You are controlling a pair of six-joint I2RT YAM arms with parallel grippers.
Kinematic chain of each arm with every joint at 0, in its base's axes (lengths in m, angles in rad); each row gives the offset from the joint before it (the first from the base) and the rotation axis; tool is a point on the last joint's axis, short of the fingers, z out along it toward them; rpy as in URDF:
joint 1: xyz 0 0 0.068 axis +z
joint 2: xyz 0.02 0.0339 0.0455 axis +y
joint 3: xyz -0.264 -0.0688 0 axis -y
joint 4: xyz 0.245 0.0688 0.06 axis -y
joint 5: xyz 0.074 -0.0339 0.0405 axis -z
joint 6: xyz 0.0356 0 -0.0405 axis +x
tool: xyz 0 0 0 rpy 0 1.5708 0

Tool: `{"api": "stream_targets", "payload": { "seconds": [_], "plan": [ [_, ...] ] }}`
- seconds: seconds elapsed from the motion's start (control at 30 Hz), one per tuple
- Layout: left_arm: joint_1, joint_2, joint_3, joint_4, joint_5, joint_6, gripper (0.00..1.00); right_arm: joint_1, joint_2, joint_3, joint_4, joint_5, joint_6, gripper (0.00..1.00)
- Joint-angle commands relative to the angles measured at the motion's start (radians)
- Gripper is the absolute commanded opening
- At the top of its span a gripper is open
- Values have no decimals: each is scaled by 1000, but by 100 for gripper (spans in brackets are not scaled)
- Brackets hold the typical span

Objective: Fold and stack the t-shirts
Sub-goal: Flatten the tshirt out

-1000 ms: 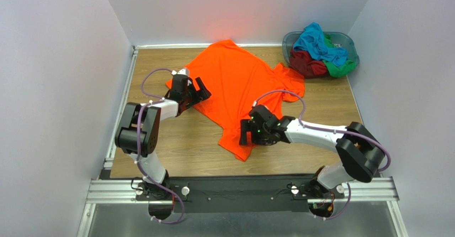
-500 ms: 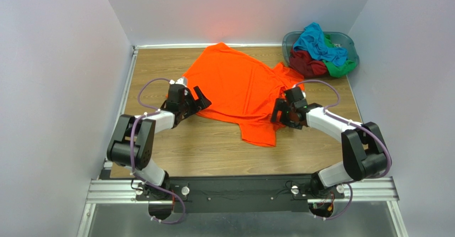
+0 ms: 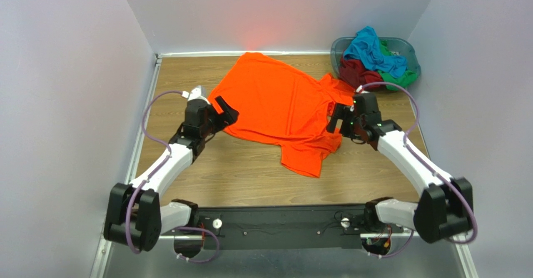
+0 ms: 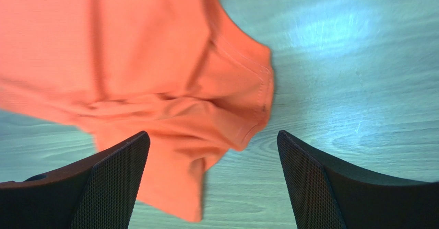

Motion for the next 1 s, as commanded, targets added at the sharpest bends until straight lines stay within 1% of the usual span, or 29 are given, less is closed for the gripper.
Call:
{"api": "stream_targets", "payload": {
  "seconds": [0.0, 0.03, 0.1, 0.13, 0.2, 0.23, 0.27, 0.3, 0.37, 0.4, 0.43, 0.47, 0.53, 0.7, 0.73, 0.9, 0.97],
  "plan": [
    [86, -1, 46, -133, -195, 4, 98, 0, -121, -31, -49, -33, -8, 100],
    [135, 15, 62, -124, -192, 13, 99, 0, -132, -36, -50, -63, -5, 100],
    [198, 74, 80, -113, -162, 15, 98, 0, -148, -53, -55, -80, -2, 100],
    [246, 98, 92, -78, -142, 22, 95, 0, -152, -56, -58, -82, -1, 100],
    [289, 177, 109, -32, -119, 35, 88, 0, -154, -63, -66, -91, 3, 100],
    [309, 206, 147, -29, -101, 41, 82, 0, -151, -65, -67, -92, 3, 100],
    [321, 236, 166, -26, -71, 53, 79, 0, -152, -66, -69, -102, 1, 100],
    [332, 260, 181, -22, -71, 67, 77, 0, -151, -72, -70, -108, 0, 100],
    [335, 325, 217, -16, -71, 74, 73, 0, -152, -82, -70, -115, -2, 100],
    [338, 360, 226, -13, -71, 81, 73, 0, -154, -89, -72, -114, -2, 100],
    [340, 377, 234, -13, -71, 84, 72, 0, -157, -94, -72, -114, -4, 100],
    [341, 391, 250, -15, -42, 87, 70, 0, -158, -97, -73, -112, 1, 100],
    [341, 424, 266, -13, -44, 94, 66, 0, -165, -106, -75, -111, 0, 100],
    [343, 480, 286, -48, -57, 93, 66, 0, -174, -119, -80, -109, 3, 100],
    [343, 492, 286, -59, -89, 94, 66, 0, -174, -122, -80, -106, 4, 100],
    [344, 524, 290, -72, -108, 97, 66, 0, -163, -126, -81, -105, 4, 100],
    [344, 541, 304, -72, -114, 98, 61, 0, -162, -128, -81, -105, 6, 100]
  ]
}}
